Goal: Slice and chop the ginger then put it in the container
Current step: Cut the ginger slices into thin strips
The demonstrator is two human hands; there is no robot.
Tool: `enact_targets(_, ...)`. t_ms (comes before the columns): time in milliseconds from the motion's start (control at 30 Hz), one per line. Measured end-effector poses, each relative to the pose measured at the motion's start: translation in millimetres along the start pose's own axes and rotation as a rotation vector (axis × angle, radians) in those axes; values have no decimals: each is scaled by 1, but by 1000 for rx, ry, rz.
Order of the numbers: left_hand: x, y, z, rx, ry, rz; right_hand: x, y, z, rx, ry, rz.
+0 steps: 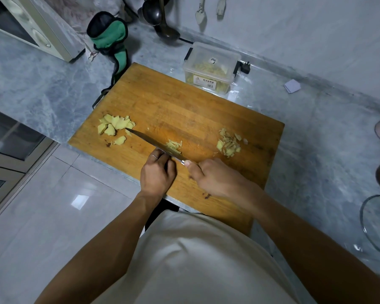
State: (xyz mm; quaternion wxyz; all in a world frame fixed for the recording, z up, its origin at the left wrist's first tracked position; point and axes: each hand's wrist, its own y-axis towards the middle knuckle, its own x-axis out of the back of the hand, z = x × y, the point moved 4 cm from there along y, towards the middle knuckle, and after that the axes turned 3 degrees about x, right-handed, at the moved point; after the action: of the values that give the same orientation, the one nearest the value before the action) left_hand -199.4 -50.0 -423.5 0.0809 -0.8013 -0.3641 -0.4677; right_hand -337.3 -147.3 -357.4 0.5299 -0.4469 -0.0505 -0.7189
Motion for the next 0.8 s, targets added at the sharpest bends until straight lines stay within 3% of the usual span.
enact_targets(800, 0, -2, -3, 22, 55, 37, -3, -6, -2, -7, 42, -3)
